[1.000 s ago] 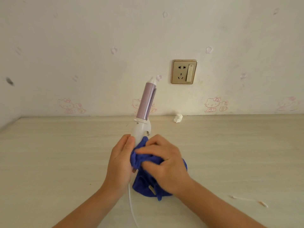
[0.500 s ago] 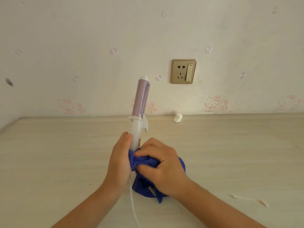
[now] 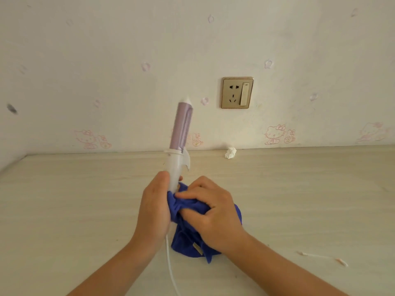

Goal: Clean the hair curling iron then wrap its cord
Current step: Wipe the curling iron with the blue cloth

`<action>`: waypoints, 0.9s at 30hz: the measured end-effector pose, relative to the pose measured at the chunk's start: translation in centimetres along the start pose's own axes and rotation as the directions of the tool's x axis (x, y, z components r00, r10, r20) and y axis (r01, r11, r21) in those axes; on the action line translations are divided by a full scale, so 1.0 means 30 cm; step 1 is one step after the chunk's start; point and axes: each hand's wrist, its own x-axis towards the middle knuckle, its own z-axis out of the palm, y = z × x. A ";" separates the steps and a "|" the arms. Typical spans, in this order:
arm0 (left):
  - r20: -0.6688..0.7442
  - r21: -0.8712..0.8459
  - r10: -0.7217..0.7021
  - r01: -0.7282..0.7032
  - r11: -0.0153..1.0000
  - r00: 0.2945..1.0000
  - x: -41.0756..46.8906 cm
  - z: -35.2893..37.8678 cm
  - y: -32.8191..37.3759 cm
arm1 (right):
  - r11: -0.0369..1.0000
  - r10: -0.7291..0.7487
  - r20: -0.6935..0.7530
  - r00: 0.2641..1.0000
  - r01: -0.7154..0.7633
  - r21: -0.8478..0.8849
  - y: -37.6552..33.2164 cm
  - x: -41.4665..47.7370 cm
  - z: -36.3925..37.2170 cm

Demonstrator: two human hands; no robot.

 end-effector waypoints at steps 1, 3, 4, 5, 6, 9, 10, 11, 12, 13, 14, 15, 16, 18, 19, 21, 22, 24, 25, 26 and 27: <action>-0.027 0.012 0.003 -0.002 1.000 1.000 0.007 -0.009 0.005 | 1.000 -0.014 0.002 1.000 0.014 -0.009 0.001 -0.002 0.009; -0.029 0.037 0.031 -0.029 0.999 0.999 -0.005 -0.006 0.004 | 1.000 -0.024 -0.108 0.994 0.024 -0.006 -0.007 0.014 -0.004; -0.009 0.026 0.031 -0.031 0.999 0.999 -0.020 0.005 -0.001 | 1.000 -0.026 -0.191 0.981 0.025 -0.006 -0.011 0.028 -0.022; 0.014 0.011 0.026 -0.026 1.000 1.000 -0.037 0.019 -0.005 | 1.000 -0.029 -0.266 0.964 0.027 -0.008 -0.011 0.042 -0.046; 0.036 0.010 0.022 -0.023 1.000 0.999 -0.050 0.029 -0.008 | 1.000 -0.029 -0.317 0.948 0.028 -0.006 -0.008 0.052 -0.065; 0.066 0.023 0.078 -0.080 0.997 0.995 -0.058 0.041 -0.008 | 0.999 -0.018 -0.327 0.945 0.027 0.024 -0.010 0.043 -0.062; 0.050 0.023 0.093 -0.094 0.995 0.994 -0.052 0.040 -0.007 | 0.999 -0.013 -0.286 0.958 0.027 0.044 -0.013 0.033 -0.044; 0.020 0.021 0.100 -0.101 0.995 0.995 -0.043 0.033 -0.011 | 0.997 -0.012 -0.234 0.972 0.029 0.070 -0.016 0.023 -0.026; -0.011 0.019 0.097 -0.097 0.995 0.995 -0.035 0.023 -0.012 | 0.995 -0.017 -0.174 0.985 0.034 0.094 -0.016 0.014 -0.011; -0.031 0.012 0.083 -0.083 0.996 0.996 -0.026 0.011 -0.015 | 0.993 -0.030 -0.107 0.994 0.041 0.106 -0.013 0.007 -0.001; -0.034 -0.010 0.052 -0.052 0.999 0.998 -0.018 0.000 -0.018 | 0.994 -0.047 -0.035 0.998 0.050 0.101 -0.011 0.002 0.005; -0.025 -0.046 0.014 -0.015 0.999 1.000 -0.012 -0.009 -0.020 | 0.995 -0.061 0.027 0.998 0.058 0.083 -0.012 -0.001 0.009; -0.016 -0.085 -0.027 0.026 0.996 1.000 -0.010 -0.012 -0.013 | 0.996 -0.064 0.055 0.996 0.061 0.059 -0.014 -0.002 0.011; -0.001 -0.096 -0.065 0.064 0.993 0.998 -0.016 -0.004 -0.012 | 0.998 -0.024 -0.033 0.999 0.025 0.050 -0.017 0.004 0.006; 0.007 -0.077 -0.059 0.059 0.995 0.998 -0.024 0.006 -0.017 | 0.996 0.028 -0.122 0.992 -0.018 0.082 -0.018 0.012 -0.005; 0.034 -0.064 -0.048 0.050 0.997 0.998 -0.045 0.032 -0.024 | 0.980 0.143 -0.262 0.954 -0.098 0.176 -0.013 0.031 -0.036; 0.043 -0.070 -0.050 0.053 0.996 0.998 -0.052 0.039 -0.027 | 0.972 0.172 -0.283 0.944 -0.116 0.203 -0.012 0.037 -0.048; 0.046 -0.067 -0.034 0.037 0.997 0.998 -0.047 0.037 -0.022 | 0.967 0.187 -0.233 0.954 -0.136 0.216 -0.014 0.036 -0.050; 0.035 -0.047 -0.017 0.019 0.999 0.999 -0.039 0.030 -0.015 | 0.964 0.183 -0.175 0.968 -0.141 0.227 -0.018 0.028 -0.036; 0.011 -0.029 0.001 0.000 1.000 1.000 -0.026 0.019 -0.004 | 0.961 0.173 -0.106 0.979 -0.144 0.237 -0.021 0.017 -0.018; -0.018 -0.024 0.011 -0.011 1.000 1.000 -0.014 0.006 0.005 | 0.964 0.154 -0.041 0.987 -0.141 0.225 -0.022 0.007 -0.002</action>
